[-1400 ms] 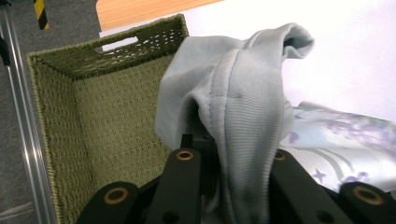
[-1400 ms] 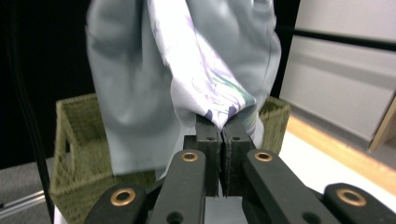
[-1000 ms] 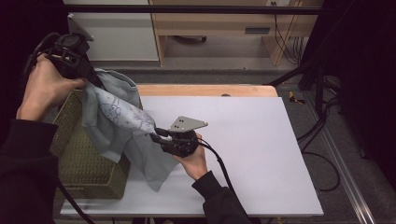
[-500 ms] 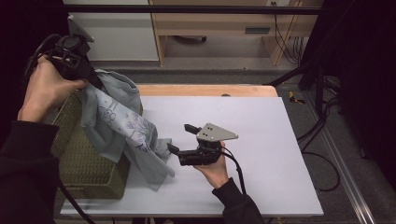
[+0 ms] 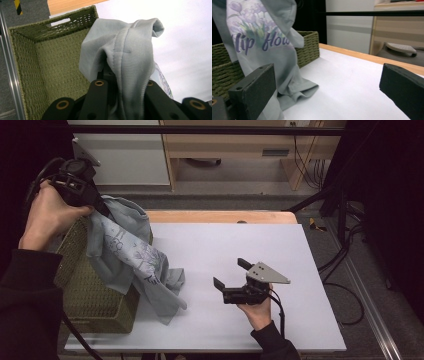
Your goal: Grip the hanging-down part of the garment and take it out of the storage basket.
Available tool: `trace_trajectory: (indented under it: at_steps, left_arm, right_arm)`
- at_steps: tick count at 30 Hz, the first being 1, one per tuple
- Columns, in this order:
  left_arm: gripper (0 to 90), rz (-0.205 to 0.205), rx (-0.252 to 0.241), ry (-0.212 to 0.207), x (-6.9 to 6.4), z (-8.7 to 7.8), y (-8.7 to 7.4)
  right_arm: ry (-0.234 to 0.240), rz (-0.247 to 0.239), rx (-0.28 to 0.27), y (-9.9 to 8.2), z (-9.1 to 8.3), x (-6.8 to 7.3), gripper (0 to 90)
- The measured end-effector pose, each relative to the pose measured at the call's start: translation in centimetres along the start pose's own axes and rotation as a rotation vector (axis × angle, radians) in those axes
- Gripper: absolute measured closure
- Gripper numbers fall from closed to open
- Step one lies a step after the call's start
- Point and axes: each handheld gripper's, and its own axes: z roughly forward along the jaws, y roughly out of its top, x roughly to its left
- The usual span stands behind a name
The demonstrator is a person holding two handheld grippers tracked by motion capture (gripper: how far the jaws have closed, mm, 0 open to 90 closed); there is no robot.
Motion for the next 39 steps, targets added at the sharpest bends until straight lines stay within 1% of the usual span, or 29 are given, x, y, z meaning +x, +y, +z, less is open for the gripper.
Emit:
trace_trajectory:
  at_steps: [1, 2, 6, 8, 11, 16, 20, 22, 24, 26, 27, 28, 29, 30, 32, 33, 34, 36, 39]
  left_arm:
    - [81.8, -0.002, 0.001, -0.002, 0.0, 0.0, 0.0]
    - [81.8, -0.002, 0.001, -0.002, 0.1, 0.1, 0.0]
    - [81.8, -0.004, 0.006, -0.004, 0.2, 0.2, 0.0]
    - [81.8, -0.005, 0.005, -0.003, 0.3, 0.2, 0.0]
    - [81.8, -0.008, 0.005, -0.003, 0.4, 0.2, -0.1]
    - [81.7, -0.008, 0.004, -0.004, 0.5, 0.2, -0.1]
    - [81.7, -0.008, 0.002, -0.004, 0.4, 0.2, -0.2]
    - [81.8, -0.008, 0.003, -0.003, 0.4, 0.2, -0.2]
    - [81.8, -0.01, 0.003, -0.002, 0.3, 0.2, -0.2]
    - [81.8, -0.005, 0.003, -0.004, 0.2, 0.3, -0.1]
    - [81.8, -0.003, 0.003, -0.003, 0.1, 0.3, -0.1]
    - [81.8, -0.003, 0.002, -0.003, 0.1, 0.3, 0.0]
    - [81.8, -0.002, 0.002, -0.002, 0.1, 0.3, 0.0]
    - [81.8, -0.002, 0.002, -0.002, 0.1, 0.3, 0.0]
    - [81.8, -0.001, 0.003, -0.001, 0.0, 0.3, 0.0]
    - [81.8, 0.0, 0.003, -0.002, 0.0, 0.3, 0.0]
    - [81.8, 0.001, 0.003, -0.002, 0.0, 0.3, 0.0]
    - [81.8, -0.001, 0.004, -0.001, 0.1, 0.3, -0.1]
    - [81.8, -0.004, 0.002, -0.003, 0.2, 0.3, -0.1]
  right_arm:
    - [-0.006, 0.012, -0.006, -0.2, -0.4, -0.2, 0.9]
    - [-0.015, 0.007, -0.006, -0.4, -0.8, -0.6, 0.5]
    - [-0.06, 0.023, -0.016, -1.1, -2.5, -1.4, 0.2]
    - [-0.077, 0.037, -0.02, -1.4, -3.2, -1.8, 0.1]
    - [-0.113, 0.045, -0.024, -1.8, -4.0, -2.3, 0.1]
    - [-0.159, 0.034, -0.031, -2.4, -5.4, -2.9, 0.0]
    - [-0.213, 0.028, -0.047, -2.9, -6.5, -3.1, 0.0]
    - [-0.237, 0.023, -0.041, -3.2, -7.1, -3.3, 0.0]
    - [-0.243, 0.036, -0.045, -3.5, -7.6, -3.4, 0.0]
    - [-0.246, 0.039, -0.041, -3.9, -7.9, -3.6, 0.0]
    - [-0.248, 0.049, -0.035, -4.1, -8.1, -3.7, 0.0]
    - [-0.251, 0.045, -0.029, -4.4, -8.3, -3.8, 0.0]
    - [-0.254, 0.052, -0.028, -4.5, -8.3, -3.8, 0.0]
    - [-0.244, 0.052, -0.025, -4.7, -8.5, -4.0, 0.0]
    - [-0.242, 0.056, -0.023, -5.1, -8.6, -4.0, 0.0]
    - [-0.233, 0.056, -0.017, -5.3, -8.8, -4.0, 0.0]
    - [-0.241, 0.048, -0.018, -5.4, -8.9, -4.0, 0.0]
    - [-0.228, 0.051, -0.018, -5.6, -9.1, -3.8, 0.0]
    - [-0.224, 0.049, -0.015, -5.9, -9.2, -3.5, 0.0]
